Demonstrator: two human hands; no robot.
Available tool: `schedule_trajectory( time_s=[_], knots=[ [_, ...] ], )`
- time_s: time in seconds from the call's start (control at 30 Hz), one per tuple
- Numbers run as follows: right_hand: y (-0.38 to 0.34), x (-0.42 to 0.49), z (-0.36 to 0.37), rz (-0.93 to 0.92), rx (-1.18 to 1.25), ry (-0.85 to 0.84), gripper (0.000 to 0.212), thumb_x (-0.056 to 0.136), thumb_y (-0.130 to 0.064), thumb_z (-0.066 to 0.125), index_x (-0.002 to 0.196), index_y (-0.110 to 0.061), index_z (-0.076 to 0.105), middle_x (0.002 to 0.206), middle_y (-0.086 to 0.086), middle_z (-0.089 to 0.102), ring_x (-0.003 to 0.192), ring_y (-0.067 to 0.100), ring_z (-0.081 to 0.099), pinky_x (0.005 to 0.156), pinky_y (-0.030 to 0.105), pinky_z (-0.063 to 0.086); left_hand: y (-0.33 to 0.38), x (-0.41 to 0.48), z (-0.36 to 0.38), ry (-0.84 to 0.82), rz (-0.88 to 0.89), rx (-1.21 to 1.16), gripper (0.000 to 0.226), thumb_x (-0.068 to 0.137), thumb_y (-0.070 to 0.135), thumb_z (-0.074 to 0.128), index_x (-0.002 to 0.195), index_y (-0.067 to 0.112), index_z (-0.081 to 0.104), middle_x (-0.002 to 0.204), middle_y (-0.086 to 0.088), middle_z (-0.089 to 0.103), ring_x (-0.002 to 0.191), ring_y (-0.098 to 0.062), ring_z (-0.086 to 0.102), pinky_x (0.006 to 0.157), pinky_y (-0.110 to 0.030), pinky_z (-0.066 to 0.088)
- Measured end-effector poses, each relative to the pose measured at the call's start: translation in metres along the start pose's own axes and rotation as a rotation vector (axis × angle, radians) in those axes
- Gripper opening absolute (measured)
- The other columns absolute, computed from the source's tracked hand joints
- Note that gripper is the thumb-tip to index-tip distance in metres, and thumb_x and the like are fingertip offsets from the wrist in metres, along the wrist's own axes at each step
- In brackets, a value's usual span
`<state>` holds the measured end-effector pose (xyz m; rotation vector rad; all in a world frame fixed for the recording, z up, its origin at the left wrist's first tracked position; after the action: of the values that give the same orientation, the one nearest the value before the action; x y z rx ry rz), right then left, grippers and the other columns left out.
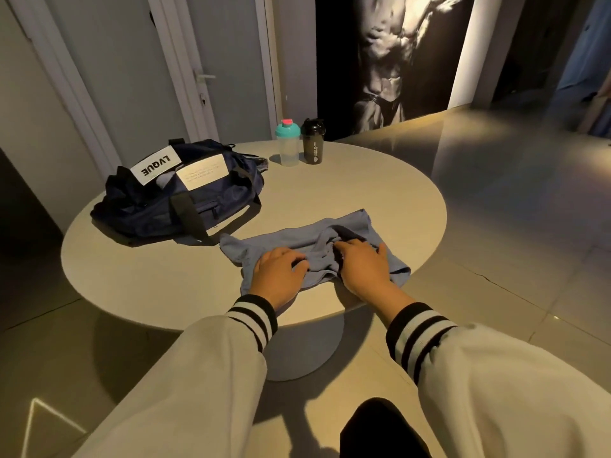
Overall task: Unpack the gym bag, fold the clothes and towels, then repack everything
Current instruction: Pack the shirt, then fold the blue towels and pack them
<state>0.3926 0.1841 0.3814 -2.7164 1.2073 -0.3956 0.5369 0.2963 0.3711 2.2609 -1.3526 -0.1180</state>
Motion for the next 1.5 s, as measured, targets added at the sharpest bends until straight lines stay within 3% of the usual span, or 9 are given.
schedule_trajectory(
  time_s=[0.13,0.27,0.43,0.6,0.8,0.93,1.03,1.33,1.5],
  knots=[
    [-0.033,-0.012,0.001,-0.158,0.220,0.241,0.027,0.096,-0.015,0.051,0.120,-0.012,0.063,0.114,0.009,0.055,0.104,0.029,0.048,0.081,0.039,0.043,0.000,-0.002,0.006,-0.015,-0.011,0.013,0.035,0.105,0.035,0.040,0.132,0.029,0.062,0.145,0.002,0.048,0.132,-0.027,0.039,0.116,-0.045,0.029],
    [-0.071,-0.029,0.017,-0.310,0.447,0.057,0.039,0.099,-0.018,0.048,0.137,-0.023,0.054,0.124,0.009,0.062,0.111,0.028,0.057,0.091,0.044,0.051,-0.014,-0.008,0.000,0.048,-0.076,0.115,0.035,0.104,0.032,0.039,0.128,0.027,0.064,0.142,0.001,0.051,0.134,-0.031,0.037,0.118,-0.049,0.024],
    [-0.074,-0.032,0.023,-0.208,0.159,0.066,0.035,0.099,-0.022,0.047,0.132,-0.019,0.057,0.124,0.008,0.056,0.116,0.031,0.051,0.102,0.042,0.038,-0.041,-0.023,-0.025,0.007,-0.221,0.375,0.043,0.104,0.040,0.036,0.147,0.036,0.044,0.154,0.000,0.042,0.143,-0.032,0.031,0.123,-0.053,0.006],
    [-0.083,-0.033,0.022,-0.026,-0.024,-0.003,0.037,0.095,-0.021,0.055,0.132,-0.015,0.055,0.131,0.012,0.046,0.134,0.036,0.033,0.119,0.062,0.004,-0.080,-0.032,-0.047,-0.129,-0.355,0.420,0.051,0.104,0.040,0.035,0.154,0.037,0.026,0.163,-0.003,0.025,0.146,-0.033,0.028,0.121,-0.056,0.010],
    [-0.106,-0.047,0.024,-0.384,0.187,0.106,0.038,0.090,-0.035,0.043,0.109,-0.020,0.072,0.095,0.002,0.060,0.096,0.024,0.052,0.102,0.041,0.037,-0.079,-0.043,-0.060,-0.054,-0.279,0.413,0.049,0.101,0.027,0.048,0.149,0.032,0.041,0.157,-0.003,0.038,0.145,-0.027,0.029,0.121,-0.051,0.011],
    [-0.102,-0.047,0.024,-0.376,0.230,0.140,0.039,0.087,-0.040,0.039,0.091,-0.023,0.073,0.076,-0.005,0.053,0.075,0.016,0.048,0.091,0.034,0.034,-0.058,-0.047,-0.052,-0.102,-0.110,0.044,0.040,0.106,0.027,0.044,0.145,0.019,0.052,0.149,-0.007,0.051,0.133,-0.025,0.049,0.114,-0.041,0.038],
    [-0.096,-0.046,0.021,-0.357,0.283,0.199,0.034,0.090,-0.039,0.040,0.071,-0.022,0.063,0.064,-0.005,0.049,0.059,0.014,0.040,0.079,0.032,0.028,-0.048,-0.050,-0.045,-0.229,-0.012,0.176,0.048,0.108,0.031,0.039,0.155,0.021,0.037,0.162,-0.007,0.033,0.148,-0.024,0.031,0.123,-0.041,0.023],
    [-0.087,-0.035,0.030,-0.204,-0.013,0.025,0.040,0.101,-0.040,0.035,0.128,-0.022,0.058,0.134,0.003,0.055,0.120,0.029,0.044,0.098,0.043,0.035,-0.059,-0.049,-0.047,-0.163,-0.020,0.201,0.050,0.108,0.037,0.035,0.157,0.028,0.032,0.166,-0.003,0.023,0.152,-0.022,0.023,0.124,-0.042,0.016],
    [-0.086,-0.030,0.030,-0.078,-0.044,-0.008,0.039,0.104,-0.037,0.032,0.131,-0.020,0.054,0.138,0.005,0.052,0.125,0.033,0.041,0.105,0.048,0.032,-0.065,-0.059,-0.052,-0.089,-0.048,0.109,0.040,0.105,0.033,0.044,0.144,0.028,0.050,0.154,-0.001,0.045,0.140,-0.022,0.040,0.121,-0.043,0.020]
  ],
)
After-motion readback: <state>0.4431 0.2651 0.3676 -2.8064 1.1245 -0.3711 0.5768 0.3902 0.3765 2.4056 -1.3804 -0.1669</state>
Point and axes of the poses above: each hand's wrist, its own x-axis towards the middle knuckle, its own z-axis out of the palm, y = z × x, the point moved 3 cm from there along x, towards the middle knuckle
